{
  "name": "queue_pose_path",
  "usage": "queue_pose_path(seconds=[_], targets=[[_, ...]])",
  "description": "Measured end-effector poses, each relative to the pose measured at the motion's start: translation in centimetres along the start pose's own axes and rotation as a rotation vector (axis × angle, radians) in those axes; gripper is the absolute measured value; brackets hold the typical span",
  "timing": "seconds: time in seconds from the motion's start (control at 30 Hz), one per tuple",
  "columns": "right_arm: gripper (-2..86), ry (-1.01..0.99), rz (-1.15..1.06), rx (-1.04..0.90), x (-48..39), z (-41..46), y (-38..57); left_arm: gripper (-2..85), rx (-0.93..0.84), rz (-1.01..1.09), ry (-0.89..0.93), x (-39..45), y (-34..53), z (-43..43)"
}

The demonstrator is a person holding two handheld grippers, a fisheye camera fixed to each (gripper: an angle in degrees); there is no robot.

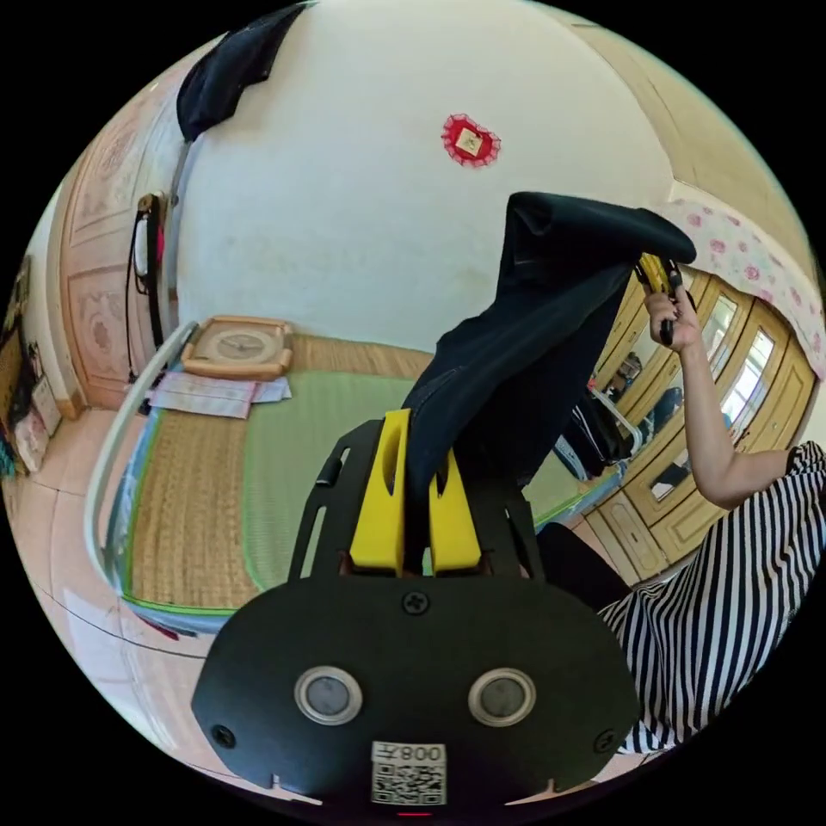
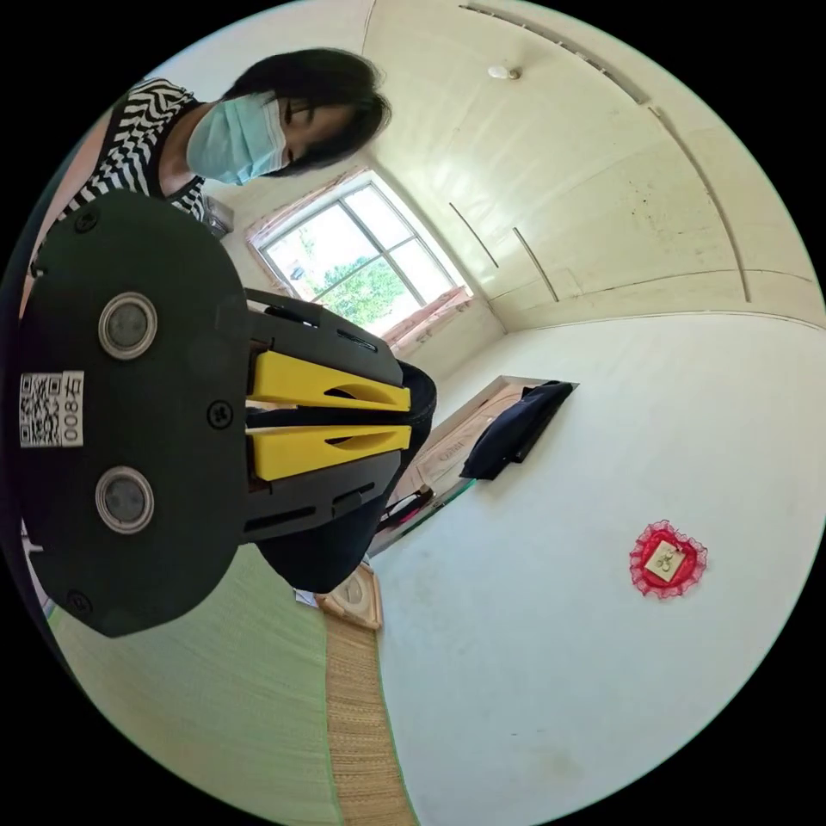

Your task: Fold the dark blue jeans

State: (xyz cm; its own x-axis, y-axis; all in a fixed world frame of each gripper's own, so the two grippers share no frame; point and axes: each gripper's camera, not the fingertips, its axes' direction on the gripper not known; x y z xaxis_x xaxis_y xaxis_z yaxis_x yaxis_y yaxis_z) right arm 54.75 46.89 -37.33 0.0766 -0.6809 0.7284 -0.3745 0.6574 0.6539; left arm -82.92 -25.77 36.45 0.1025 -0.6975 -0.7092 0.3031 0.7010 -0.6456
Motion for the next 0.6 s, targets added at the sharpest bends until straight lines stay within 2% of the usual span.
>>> queue_pose_path(seconds=[0.13, 0.23, 0.3, 0.33, 0.4, 0.47, 0.53, 0.6], targets=[[2.2, 0.094, 0.110, 0.066, 4.1, -1.7, 2.2, -0.5, -0.049, 0.160, -0.103, 1.6, -2.8, -1.2], [2.2, 0.273, 0.279, 0.083, 9.5, -4.1, 5.8, -0.5, -0.155, 0.258, -0.103, 3.3, -4.7, 1.5], [1.9, 0.430, 0.502, 0.102, 15.1, -6.5, 10.3, -0.5, -0.325, 0.307, -0.070, 4.5, -5.4, 7.0], [1.8, 0.471, 0.543, 0.105, 16.4, -7.2, 11.6, -0.5, -0.375, 0.325, -0.070, 4.8, -5.3, 8.7], [1.1, 0.641, 0.753, 0.152, 21.0, -10.2, 16.8, -0.5, -0.621, 0.379, -0.080, 5.8, -3.9, 16.1], [1.0, 0.709, 0.832, 0.143, 22.7, -10.9, 19.0, -0.5, -0.786, 0.456, -0.153, 6.7, -2.3, 20.3], [1.3, 0.773, 0.801, 0.081, 23.3, -9.6, 19.2, -0.5, -0.835, 0.512, -0.195, 7.5, -1.5, 22.1], [3.0, 0.865, 0.684, -0.111, 24.5, -5.6, 17.4, -0.5, -0.836, 0.521, -0.186, 7.5, -1.8, 22.6]])
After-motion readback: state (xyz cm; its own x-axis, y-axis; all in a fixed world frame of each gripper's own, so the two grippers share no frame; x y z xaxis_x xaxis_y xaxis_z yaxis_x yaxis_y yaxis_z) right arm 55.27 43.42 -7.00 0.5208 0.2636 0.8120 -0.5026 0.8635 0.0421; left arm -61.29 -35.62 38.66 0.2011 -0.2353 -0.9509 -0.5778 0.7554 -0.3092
